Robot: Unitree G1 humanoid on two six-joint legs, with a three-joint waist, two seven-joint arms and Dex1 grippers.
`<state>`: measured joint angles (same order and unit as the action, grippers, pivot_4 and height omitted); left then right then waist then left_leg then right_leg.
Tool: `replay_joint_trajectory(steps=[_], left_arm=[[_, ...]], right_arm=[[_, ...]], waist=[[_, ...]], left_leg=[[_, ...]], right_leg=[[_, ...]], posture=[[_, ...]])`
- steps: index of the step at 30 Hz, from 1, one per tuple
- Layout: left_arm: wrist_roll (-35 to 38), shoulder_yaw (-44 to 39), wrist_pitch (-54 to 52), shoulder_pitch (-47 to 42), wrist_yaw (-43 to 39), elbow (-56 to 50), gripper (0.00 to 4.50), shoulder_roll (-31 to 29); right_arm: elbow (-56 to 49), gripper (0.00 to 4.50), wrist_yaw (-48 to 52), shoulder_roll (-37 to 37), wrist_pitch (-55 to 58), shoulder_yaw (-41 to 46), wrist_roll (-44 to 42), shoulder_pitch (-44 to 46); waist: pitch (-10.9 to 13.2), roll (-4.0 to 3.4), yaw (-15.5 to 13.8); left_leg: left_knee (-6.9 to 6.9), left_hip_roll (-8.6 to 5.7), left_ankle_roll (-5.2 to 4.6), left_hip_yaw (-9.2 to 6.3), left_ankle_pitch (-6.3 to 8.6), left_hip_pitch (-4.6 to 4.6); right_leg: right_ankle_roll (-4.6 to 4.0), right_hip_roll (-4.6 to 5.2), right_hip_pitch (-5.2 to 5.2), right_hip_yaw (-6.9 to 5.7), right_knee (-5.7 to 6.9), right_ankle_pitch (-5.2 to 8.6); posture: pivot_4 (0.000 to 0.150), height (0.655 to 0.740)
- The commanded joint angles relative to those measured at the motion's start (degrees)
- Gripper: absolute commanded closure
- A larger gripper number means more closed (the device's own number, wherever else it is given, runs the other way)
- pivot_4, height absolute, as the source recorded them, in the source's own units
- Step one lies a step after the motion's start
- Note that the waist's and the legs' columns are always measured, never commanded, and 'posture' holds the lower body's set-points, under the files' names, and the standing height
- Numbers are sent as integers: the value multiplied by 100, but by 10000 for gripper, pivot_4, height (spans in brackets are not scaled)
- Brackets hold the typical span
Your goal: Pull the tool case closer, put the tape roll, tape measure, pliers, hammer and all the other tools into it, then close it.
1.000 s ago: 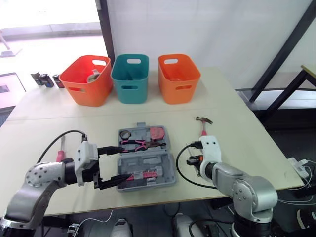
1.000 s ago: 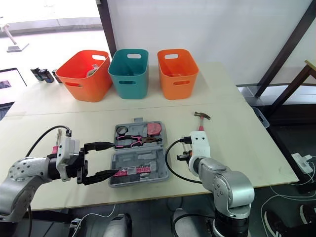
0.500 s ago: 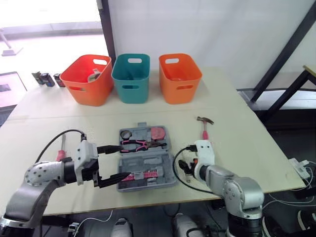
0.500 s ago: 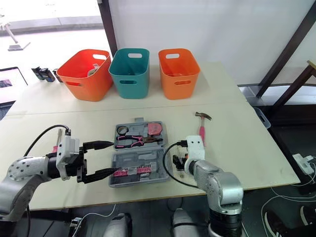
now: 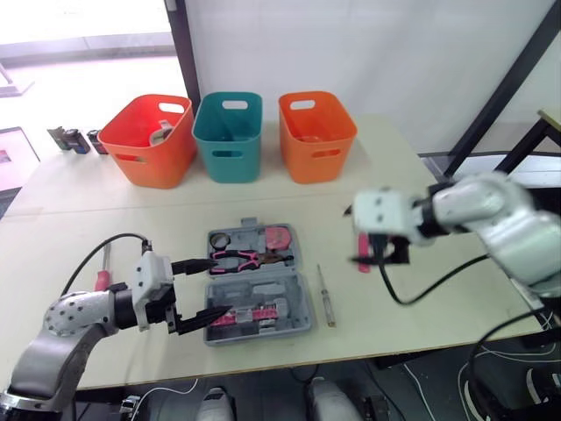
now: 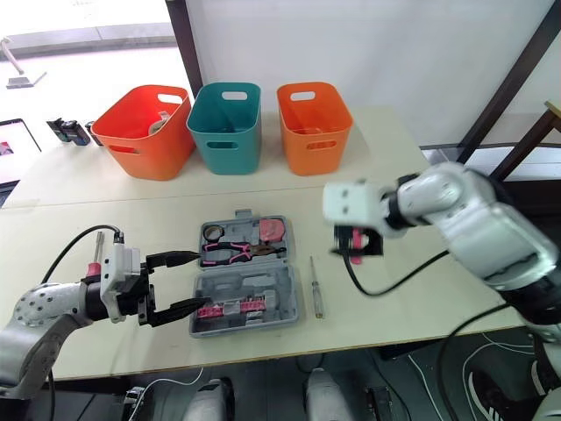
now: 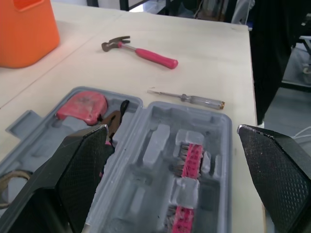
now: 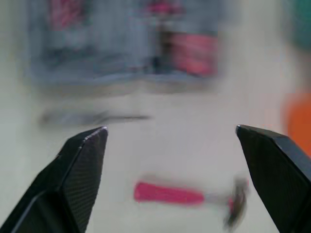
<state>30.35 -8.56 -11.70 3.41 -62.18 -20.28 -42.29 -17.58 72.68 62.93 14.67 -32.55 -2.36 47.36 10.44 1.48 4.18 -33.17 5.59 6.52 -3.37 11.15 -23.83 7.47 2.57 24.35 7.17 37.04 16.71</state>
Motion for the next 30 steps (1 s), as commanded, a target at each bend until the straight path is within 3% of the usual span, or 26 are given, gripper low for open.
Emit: replay_joint_trajectory(steps=[1,4,8,14,30], left_arm=[[82,-69,23,83,-70,-268,0,-79],[125,-98,-34,191,-59,-420,0,-107],[122,-148,-62,254,-1,-478,0,-112],[182,-189,-135,265,169,-613,0,-63],[145,-195,-100,269,414,-671,0,1]], right_arm=[[1292,477,586,-377,-3763,-749,1397,551],[2256,477,656,-831,-5600,-1198,2013,882],[3000,477,459,-1447,-6556,-1458,2730,1093],[3854,477,169,-2113,-6709,-1638,3788,1237],[4695,477,-221,-2927,-6434,-1930,5105,1095]], waist=[[14,-4,-9],[21,-4,-4],[22,-4,-31],[23,-5,-28],[19,1,-10]], left_leg=[[-2,0,0,0,0,-1],[-9,0,2,3,-1,-1],[-16,0,6,2,-5,2],[-37,0,9,-1,-7,9],[-88,0,9,-8,-6,66]], right_leg=[[-1,0,0,0,1,0],[-11,1,1,0,4,-3],[-31,0,-4,0,12,3],[-36,-2,-13,0,32,1],[-47,-4,-99,0,37,-5]], posture=[[1500,7400],[1500,7400],[1500,7400],[1500,7400],[1500,7400]])
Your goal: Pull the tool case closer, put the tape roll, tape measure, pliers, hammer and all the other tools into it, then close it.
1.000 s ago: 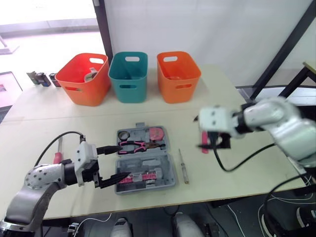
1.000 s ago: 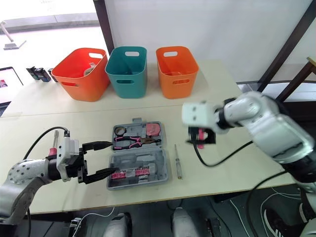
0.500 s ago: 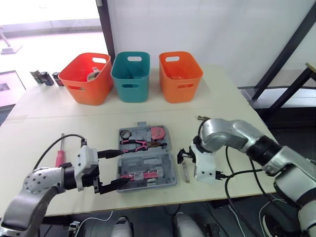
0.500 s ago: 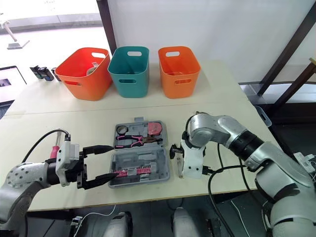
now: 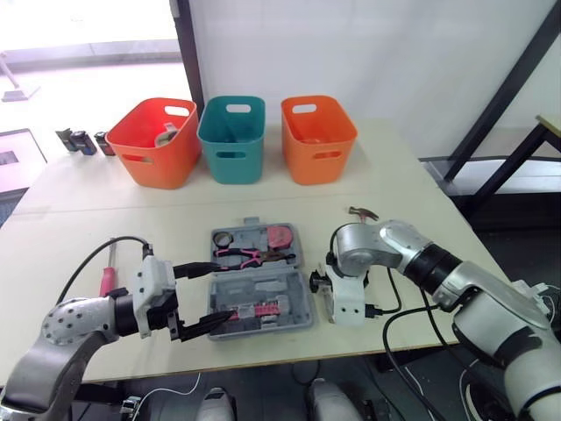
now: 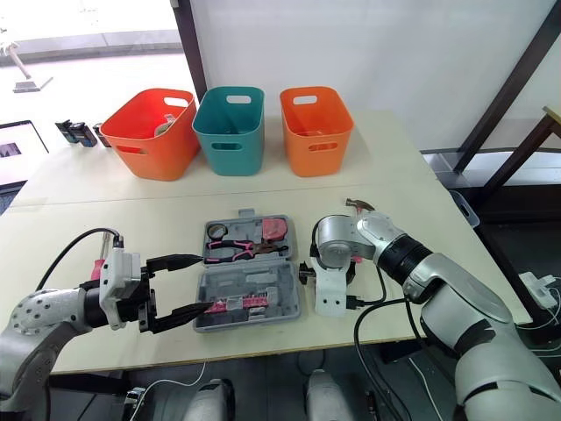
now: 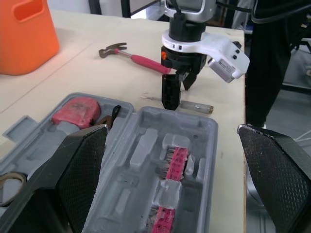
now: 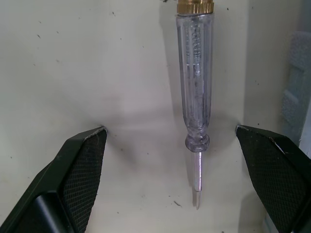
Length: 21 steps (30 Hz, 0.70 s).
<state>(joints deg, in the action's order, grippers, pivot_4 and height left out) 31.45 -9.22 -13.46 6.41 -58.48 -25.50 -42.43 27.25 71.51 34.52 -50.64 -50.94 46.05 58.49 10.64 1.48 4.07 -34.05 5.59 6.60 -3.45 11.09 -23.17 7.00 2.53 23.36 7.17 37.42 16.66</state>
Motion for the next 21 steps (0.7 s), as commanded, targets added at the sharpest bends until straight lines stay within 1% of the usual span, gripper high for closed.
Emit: replay_joint_trajectory(steps=[1,2,3,5,6,10,11,14,17,21], left_arm=[[27,-134,86,-30,52,-144,0,11],[27,-141,90,-27,55,-144,0,8],[27,-147,94,-22,59,-146,0,7],[24,-151,97,-16,67,-147,0,5],[21,-151,101,-12,69,-148,0,6],[-19,-117,143,-11,64,-103,0,18],[-27,-108,152,-19,65,-84,0,22],[-57,-72,170,-74,57,-20,0,31],[-102,-10,187,-171,36,66,0,56],[-147,46,234,-293,-20,222,0,91]], right_arm=[[304,477,-132,-107,103,-123,354,-2],[374,5782,-156,-125,96,-139,407,10],[432,8115,-190,-146,80,-143,438,15],[509,16988,-291,-185,30,-139,498,24],[537,22056,-359,-206,2,-132,517,19],[520,42668,-561,-249,-98,-102,514,-40],[479,44903,-606,-245,-106,-83,515,-60],[391,44903,-605,-227,-34,29,408,-114],[253,44903,-439,-119,174,352,71,-57],[-272,44903,239,238,703,934,-992,-17]], waist=[[-1,2,3],[-1,2,5],[-1,2,5],[-2,4,10],[-2,4,9],[-5,9,7],[-5,9,9],[-6,10,14],[-6,10,14],[9,-7,2]], left_leg=[[-1,0,0,0,0,11],[-1,0,0,0,0,20],[-1,0,0,0,0,35],[0,0,1,1,1,65],[1,0,2,1,1,77],[7,0,1,0,1,77],[8,0,1,0,1,77],[9,0,1,0,1,77],[9,0,1,0,1,78],[12,0,1,1,1,66]], right_leg=[[-4,0,-10,0,0,-2],[-7,0,-18,0,0,-4],[-9,0,-30,1,0,-5],[-11,0,-59,1,-2,-5],[-11,2,-73,2,-6,-4],[-11,1,-72,2,-7,-4],[-11,1,-72,2,-7,-4],[-11,0,-72,2,-6,-4],[-11,0,-71,2,-7,-4],[-11,0,-61,2,-6,-4]], posture=[[1500,7400],[1500,7400],[1500,7400],[1500,7400],[1500,7400],[1500,7400],[1500,7400],[1500,7400],[1500,7400],[1500,7400]])
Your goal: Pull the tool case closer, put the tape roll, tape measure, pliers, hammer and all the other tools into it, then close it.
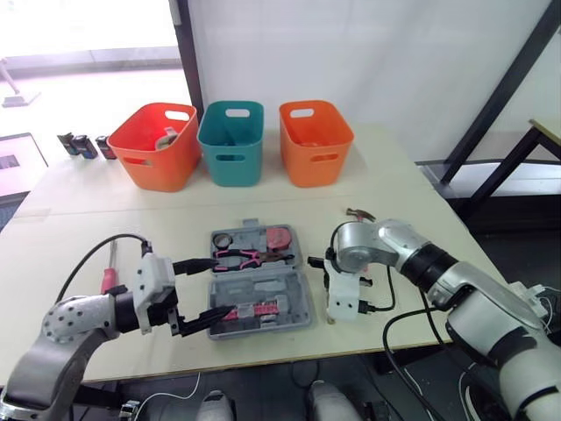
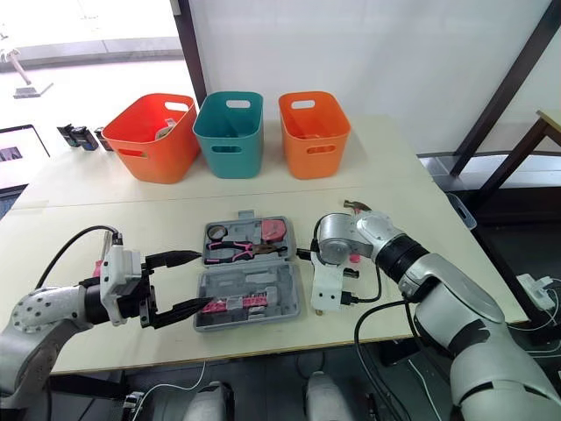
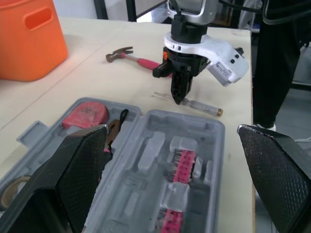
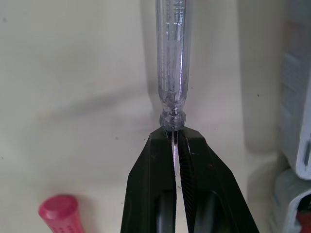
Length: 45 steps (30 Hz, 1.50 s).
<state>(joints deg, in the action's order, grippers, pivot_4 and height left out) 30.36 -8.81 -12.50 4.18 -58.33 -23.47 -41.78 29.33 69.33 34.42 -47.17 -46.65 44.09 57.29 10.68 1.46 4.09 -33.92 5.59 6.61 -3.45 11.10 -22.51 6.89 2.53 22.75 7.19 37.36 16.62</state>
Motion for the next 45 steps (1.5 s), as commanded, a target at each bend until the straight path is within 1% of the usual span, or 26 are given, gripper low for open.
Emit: replay_joint_trajectory(steps=[1,3,5,7,8,9,11,12,13,14,15,16,17,20,22,25,27,30,33,37,38,40,43,45], left_arm=[[-50,25,152,-95,-47,52,0,36],[-77,63,178,-131,-58,95,0,59],[-94,109,196,-162,-60,123,0,90],[-107,158,206,-196,-67,145,0,129],[-120,184,209,-222,-72,165,0,150],[-127,200,212,-239,-76,181,0,166],[-139,219,229,-259,-95,214,0,178],[-144,227,237,-268,-105,229,0,179],[-147,228,246,-268,-114,237,0,179],[-142,231,244,-284,-124,247,0,175],[-136,230,249,-287,-131,252,0,170],[-131,228,251,-300,-144,267,0,160],[-132,224,258,-319,-170,296,0,146],[-137,216,278,-345,-219,344,0,129],[-135,239,269,-359,-218,331,0,139],[-127,253,264,-367,-216,321,0,148],[-128,255,266,-376,-219,326,0,150],[-137,242,276,-372,-216,328,0,147],[-135,224,262,-363,-196,315,0,144],[-122,192,244,-325,-178,272,0,127],[-121,187,244,-321,-172,268,0,125],[-115,175,242,-308,-160,253,0,121],[-107,141,246,-268,-134,229,0,114],[-98,109,255,-224,-126,211,0,110]], right_arm=[[-664,44903,690,363,571,651,-1158,72],[-1172,44903,1245,567,1312,992,-1967,-79],[-1998,44903,1922,913,2699,1503,-2854,-330],[-3197,44903,2271,1586,5085,1815,-4041,-604],[-3671,44903,2313,1662,6692,2029,-4546,-710],[-3862,44903,2209,1585,8228,2199,-4683,-758],[-3928,44903,1807,1396,10325,2363,-4788,-747],[-3895,44903,1542,1276,11210,2441,-4864,-696],[-3928,44903,1338,1197,11827,2495,-4971,-653],[-3923,44903,1129,1022,12833,2656,-5130,-596],[-3929,44903,960,916,13456,2769,-5292,-563],[-3668,44903,729,816,13805,2904,-5551,-571],[-3317,44903,392,804,13967,2982,-5855,-724],[-2663,44903,-741,978,13967,2957,-6975,-1012],[-2397,44903,-1937,819,13967,3258,-7629,-1258],[-2381,44903,-3588,654,13967,3603,-8665,-1654],[-2283,44903,-4695,450,13967,3917,-9126,-1863],[-2197,44903,-5956,12,13967,4378,-9303,-2066],[-2149,33765,-6744,-281,13967,4692,-9363,-2066],[-2139,14365,-7256,-445,13967,4843,-9460,-2047],[-2198,8816,-7320,-441,13967,4840,-9525,-2059],[-2359,138,-7436,-401,13967,4842,-9710,-2087],[-3146,138,-7657,-299,13967,4944,-9931,-2232],[-4033,138,-7796,-311,13967,4947,-9979,-2456]], waist=[[7,-7,-4],[10,-10,-12],[11,-11,-34],[17,-20,-90],[18,-22,-112],[18,-22,-132],[17,-21,-97],[17,-21,-81],[17,-21,-74],[17,-21,-69],[17,-21,-69],[17,-21,-70],[17,-20,-70],[16,-15,-139],[16,-15,-149],[15,-14,-136],[15,-14,-128],[15,-14,-110],[14,-12,-69],[11,-10,-22],[11,-10,-22],[7,-4,-22],[7,-4,-32],[8,-5,-20]], left_leg=[[3,0,0,0,0,-2],[9,0,-1,0,1,-4],[12,0,-4,0,3,-5],[10,0,-5,0,3,-14],[8,-1,-5,0,3,-26],[5,-1,-5,0,3,-38],[-1,1,-5,0,3,-48],[-2,1,-6,0,3,-49],[-4,1,-6,0,3,-49],[-6,1,-5,0,3,-54],[-12,0,-5,0,3,-72],[-22,0,-4,0,3,-87],[-24,-1,-4,1,2,-94],[-24,-5,-4,1,3,-100],[-20,-6,-4,2,3,-111],[-16,-6,-8,1,4,-151],[-17,-5,-10,-4,3,-185],[-20,-4,-10,-6,2,-188],[-29,-4,-10,-7,2,-188],[-58,-4,-11,-8,0,-184],[-73,-4,-11,-10,0,-184],[-86,-4,-11,-10,0,-186],[-88,-6,-11,-10,1,-196],[-77,-6,-11,-10,1,-207]], right_leg=[[1,0,2,0,0,1],[8,0,4,0,0,5],[16,0,3,0,0,10],[23,0,4,0,-1,16],[26,1,11,-1,-3,18],[26,2,22,-1,-4,17],[14,0,43,-1,-1,9],[11,-1,47,-1,0,7],[6,-2,49,-1,1,3],[1,-1,56,-1,1,0],[-5,-1,72,-1,1,-4],[-8,-1,84,-1,1,-6],[-10,0,89,-1,0,-7],[-9,3,82,-1,-14,-6],[-7,5,90,0,-23,-5],[1,2,131,0,-15,-6],[40,-4,169,-1,-8,-26],[46,-7,173,-1,-6,-29],[40,-6,165,0,-9,-30],[28,-6,147,1,-10,-46],[27,-6,138,1,-10,-46],[27,-6,128,3,-15,-46],[26,-3,130,5,-24,-46],[28,-4,148,6,-23,-45]], posture=[[1500,7400],[1500,7400],[1500,7400],[1500,7400],[1500,7400],[1500,7400],[1500,7400],[1500,7400],[1500,7400],[1500,7400],[1500,7400],[1500,7400],[1500,7400],[1500,7400],[1500,7400],[1500,7400],[1500,7400],[1500,7400],[1500,7400],[1500,7400],[1500,7400],[1500,7400],[1500,7400],[1500,7400]])
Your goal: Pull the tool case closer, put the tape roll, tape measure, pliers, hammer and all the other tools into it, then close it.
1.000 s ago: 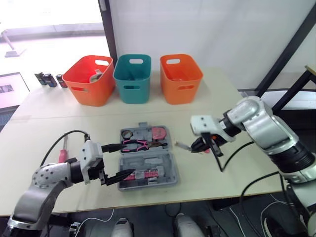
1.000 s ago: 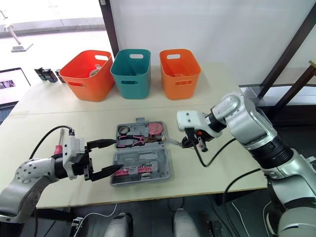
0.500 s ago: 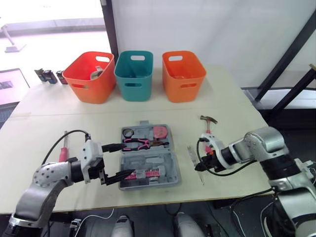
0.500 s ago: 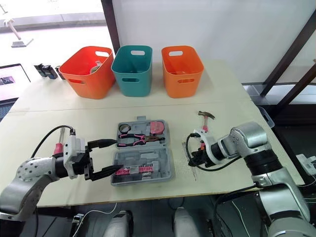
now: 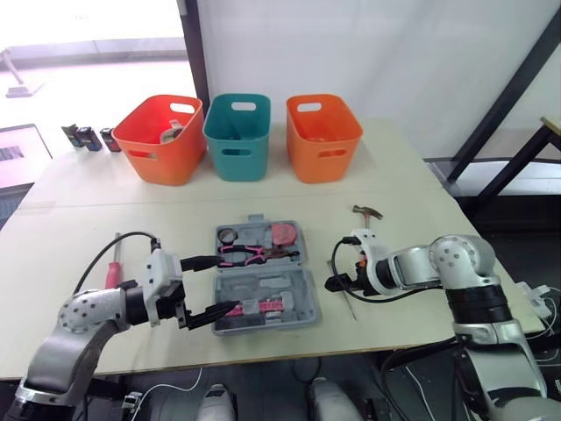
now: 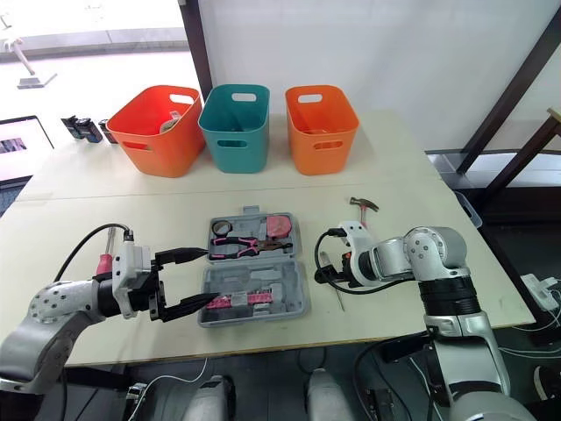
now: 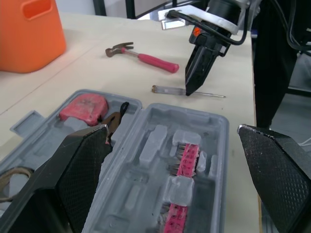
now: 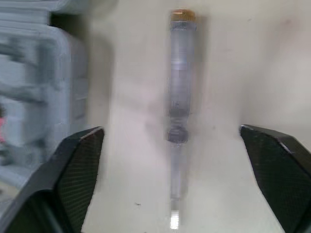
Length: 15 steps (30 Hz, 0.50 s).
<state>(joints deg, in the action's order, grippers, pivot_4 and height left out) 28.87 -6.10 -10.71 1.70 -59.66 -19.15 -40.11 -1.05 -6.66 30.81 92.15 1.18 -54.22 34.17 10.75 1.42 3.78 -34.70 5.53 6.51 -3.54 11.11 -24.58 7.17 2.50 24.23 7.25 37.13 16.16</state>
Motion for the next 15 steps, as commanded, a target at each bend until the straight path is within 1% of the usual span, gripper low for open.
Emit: replay_joint_trajectory(steps=[1,4,6,8,10,13,15], left_arm=[[60,-178,76,49,10,-237,0,-59],[61,-189,77,97,27,-276,0,-54],[58,-189,66,107,43,-294,0,-51],[66,-210,63,131,43,-319,0,-57],[86,-237,43,135,49,-341,0,-68],[100,-292,20,81,47,-313,0,-105],[93,-320,21,66,24,-298,0,-125]], right_arm=[[-1462,138,-263,6,35,142,-94,-266],[-2617,138,-455,-310,-35,57,213,-649],[-3375,138,-468,-105,-748,-554,794,-928],[-3824,138,-544,48,-1436,-1060,1438,-1274],[-3887,138,-632,-123,-1871,-1165,1829,-1693],[-3776,138,-769,-416,-2971,-1334,2609,-2477],[-3639,138,-679,-492,-3521,-1406,2991,-2817]], waist=[[1,-1,12],[0,-2,33],[0,-4,19],[0,-3,7],[-4,3,2],[-7,8,-5],[-7,8,3]], left_leg=[[9,1,0,0,0,-1],[48,6,-1,-4,-1,11],[56,11,-1,-9,-1,13],[59,11,-1,-10,-1,11],[57,9,-1,-7,-1,7],[54,7,0,-3,0,7],[53,7,0,0,-1,8]], right_leg=[[3,-2,8,0,3,1],[8,-13,23,0,11,4],[8,-23,26,0,11,4],[12,-21,27,0,10,10],[12,-16,24,0,-2,11],[12,-10,20,0,-7,11],[10,-8,21,1,-5,9]], posture=[[1500,7400],[1500,7400],[1500,7400],[1500,7400],[1500,7400],[1500,7400],[1500,7400]])
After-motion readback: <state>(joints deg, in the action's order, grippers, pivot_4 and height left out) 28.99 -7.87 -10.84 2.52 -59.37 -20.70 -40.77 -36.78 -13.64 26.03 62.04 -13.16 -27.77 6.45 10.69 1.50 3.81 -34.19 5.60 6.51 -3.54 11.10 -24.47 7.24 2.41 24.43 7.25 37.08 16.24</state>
